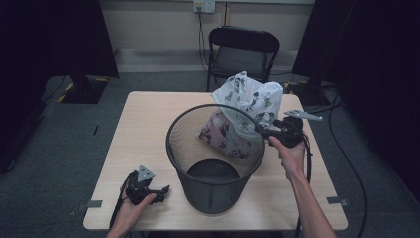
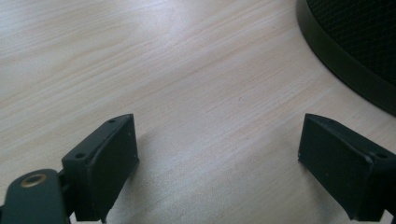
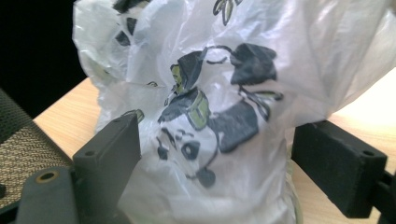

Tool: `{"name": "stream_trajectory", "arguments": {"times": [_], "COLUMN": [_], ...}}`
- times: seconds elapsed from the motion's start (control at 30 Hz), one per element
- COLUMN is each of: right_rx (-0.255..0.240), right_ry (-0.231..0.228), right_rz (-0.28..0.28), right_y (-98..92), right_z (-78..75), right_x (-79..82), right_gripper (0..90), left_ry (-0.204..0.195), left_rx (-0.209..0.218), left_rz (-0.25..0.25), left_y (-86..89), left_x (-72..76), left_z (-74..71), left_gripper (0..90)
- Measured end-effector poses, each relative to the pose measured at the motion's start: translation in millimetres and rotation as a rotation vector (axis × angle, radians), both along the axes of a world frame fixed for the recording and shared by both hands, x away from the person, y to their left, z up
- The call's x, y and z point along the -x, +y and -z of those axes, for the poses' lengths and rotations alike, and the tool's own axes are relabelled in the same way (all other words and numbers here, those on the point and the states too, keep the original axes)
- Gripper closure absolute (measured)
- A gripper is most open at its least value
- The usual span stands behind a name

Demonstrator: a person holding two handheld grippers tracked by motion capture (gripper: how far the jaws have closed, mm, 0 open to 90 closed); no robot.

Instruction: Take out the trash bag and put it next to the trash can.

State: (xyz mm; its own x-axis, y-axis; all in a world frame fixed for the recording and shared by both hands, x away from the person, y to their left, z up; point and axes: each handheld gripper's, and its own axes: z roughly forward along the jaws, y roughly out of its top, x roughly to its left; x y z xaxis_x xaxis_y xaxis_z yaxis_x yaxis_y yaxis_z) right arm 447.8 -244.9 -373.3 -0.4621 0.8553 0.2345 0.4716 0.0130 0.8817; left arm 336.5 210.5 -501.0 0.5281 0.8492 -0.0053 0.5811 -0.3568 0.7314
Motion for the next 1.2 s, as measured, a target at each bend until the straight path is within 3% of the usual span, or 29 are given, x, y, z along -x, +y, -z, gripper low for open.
{"name": "stream_trajectory", "arguments": {"times": [0.1,0.33,0.43,0.77,0.8,0.97,1.07,1.2], "right_rx": [-0.027,-0.059,-0.022,0.041,0.074,0.091,0.133,0.138], "right_ry": [-0.011,-0.018,-0.003,0.047,0.064,0.098,0.133,0.161], "right_rz": [0.011,-0.031,-0.043,-0.033,-0.028,-0.021,-0.011,-0.009], "right_y": [-8.1,-14.7,-14.3,-19.9,-20.6,-24.9,-25.4,-27.4], "right_z": [-1.3,-4.9,-0.4,30.3,39.2,61.5,74.2,84.6], "right_x": [7.5,25.7,33.5,54.9,59.6,70.4,78.2,89.3], "right_gripper": [14.9,15.0,15.0,15.1,15.1,15.2,15.1,15.2], "left_ry": [0.0,0.0,0.0,0.0,0.0,0.0,-0.001,-0.001], "left_rx": [0.0,0.0,0.0,-0.001,-0.006,-0.006,-0.003,-0.006], "left_rz": [0.0,0.0,0.0,-0.001,-0.001,-0.002,-0.003,-0.001], "left_y": [0.0,0.0,0.0,-0.1,0.0,0.0,-0.2,0.0], "left_x": [0.0,0.0,0.0,0.1,0.1,0.1,0.2,0.2], "left_z": [0.0,0.0,0.0,0.0,-0.2,-0.2,-0.1,-0.2], "left_gripper": [11.0,11.0,11.0,11.0,11.0,11.0,11.0,11.0]}}
